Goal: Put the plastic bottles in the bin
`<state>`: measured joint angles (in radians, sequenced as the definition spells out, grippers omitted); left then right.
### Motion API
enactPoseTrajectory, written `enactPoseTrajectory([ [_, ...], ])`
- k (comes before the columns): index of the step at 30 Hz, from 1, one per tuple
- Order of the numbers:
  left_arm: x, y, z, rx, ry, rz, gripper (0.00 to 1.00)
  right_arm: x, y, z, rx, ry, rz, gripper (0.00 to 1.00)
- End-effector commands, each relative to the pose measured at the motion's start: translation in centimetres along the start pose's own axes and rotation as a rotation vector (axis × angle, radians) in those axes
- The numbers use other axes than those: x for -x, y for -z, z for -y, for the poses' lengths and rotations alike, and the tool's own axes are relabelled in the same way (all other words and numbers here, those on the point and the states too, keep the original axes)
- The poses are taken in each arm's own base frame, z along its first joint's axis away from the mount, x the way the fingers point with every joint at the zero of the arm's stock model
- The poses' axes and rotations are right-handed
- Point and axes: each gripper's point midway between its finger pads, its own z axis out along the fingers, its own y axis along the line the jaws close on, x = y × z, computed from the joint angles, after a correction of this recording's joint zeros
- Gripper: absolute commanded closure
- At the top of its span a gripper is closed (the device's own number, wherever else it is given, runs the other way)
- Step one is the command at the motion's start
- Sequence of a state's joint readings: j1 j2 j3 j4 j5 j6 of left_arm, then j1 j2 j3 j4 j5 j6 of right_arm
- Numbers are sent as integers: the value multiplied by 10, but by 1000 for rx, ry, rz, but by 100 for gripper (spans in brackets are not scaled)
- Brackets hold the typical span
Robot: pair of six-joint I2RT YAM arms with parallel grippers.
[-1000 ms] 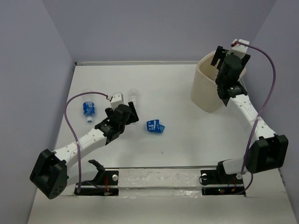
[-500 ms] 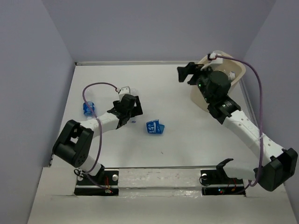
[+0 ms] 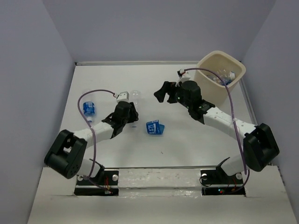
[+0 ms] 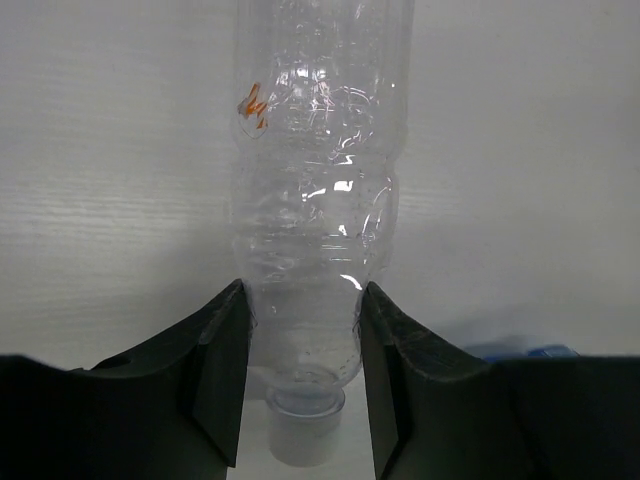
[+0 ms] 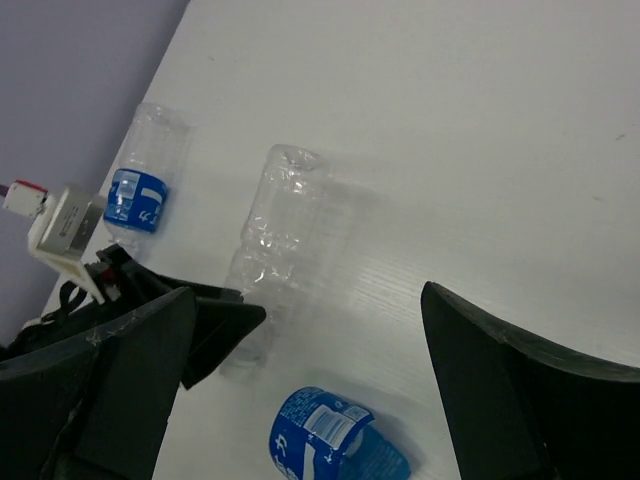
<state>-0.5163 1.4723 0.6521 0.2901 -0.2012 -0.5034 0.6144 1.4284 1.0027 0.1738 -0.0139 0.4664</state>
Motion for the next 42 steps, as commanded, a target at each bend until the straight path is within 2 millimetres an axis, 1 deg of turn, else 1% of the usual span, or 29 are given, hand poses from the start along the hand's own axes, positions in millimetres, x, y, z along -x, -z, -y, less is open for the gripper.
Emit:
enactPoseTrajectory([
  [1,19,55,59,-316,-12,136,62,1,-14,-39,182,-130,-22,0],
  [2,26,62,63,-343,-12,156,62,-2,-16,-41,198,-129,-32,0],
  [3,18,72,73,-390,-34,151,62,0,-18,-46,222,-149,-34,0],
  [4,25,85,80,-428,-36,182,62,-2,-20,-49,236,-158,-43,0],
  [5,22,91,84,-448,-51,185,62,-10,-25,-49,248,-169,-74,0],
  [6,22,102,94,-493,-61,196,62,-9,-27,-53,262,-173,-79,0],
  [8,22,113,103,-539,-72,203,62,-17,-29,-56,293,-181,-107,0],
  [12,19,133,123,-650,-111,194,62,-18,-28,-67,356,-199,-128,0],
  [14,20,139,127,-678,-120,196,62,-18,-26,-72,384,-206,-132,1],
  [15,20,142,130,-693,-123,198,62,-15,-25,-74,388,-204,-122,15],
  [17,24,147,131,-705,-120,212,56,-6,-24,-70,359,-201,-85,35],
  [18,26,148,130,-699,-116,219,42,6,-18,-70,342,-179,-49,59],
  [19,28,149,129,-697,-110,224,35,14,-15,-68,317,-166,-21,68],
  [20,27,150,128,-693,-108,219,28,30,-14,-61,264,-128,40,74],
  [21,27,150,127,-689,-106,217,22,36,-10,-56,222,-109,53,78],
  [22,26,150,126,-685,-99,214,17,60,2,-54,197,-82,112,81],
  [23,24,149,125,-677,-99,202,16,80,7,-40,120,-36,175,82],
  [25,20,147,122,-672,-103,192,15,120,26,-27,42,3,261,83],
  [26,17,146,120,-663,-103,184,15,158,47,-5,-51,9,366,83],
  [28,15,147,115,-653,-97,185,15,205,79,18,-174,70,491,84],
  [30,13,148,109,-642,-92,191,15,263,128,61,-425,121,672,85],
  [31,14,149,107,-635,-87,196,15,278,142,75,-510,143,713,85],
  [32,10,147,101,-613,-87,186,15,287,153,101,-658,192,727,85],
  [33,16,146,95,-572,-65,212,15,307,170,118,-743,208,778,85],
  [34,12,143,89,-542,-61,201,15,313,177,133,-820,226,785,85],
  [35,15,142,87,-530,-49,212,15,316,177,142,-850,244,779,85],
  [36,15,140,81,-495,-36,209,15,319,184,165,-955,288,765,85],
  [39,13,132,63,-393,5,203,15,321,188,191,-1036,328,758,84],
  [42,16,128,46,-294,89,211,14,316,176,215,-1089,365,712,84],
])
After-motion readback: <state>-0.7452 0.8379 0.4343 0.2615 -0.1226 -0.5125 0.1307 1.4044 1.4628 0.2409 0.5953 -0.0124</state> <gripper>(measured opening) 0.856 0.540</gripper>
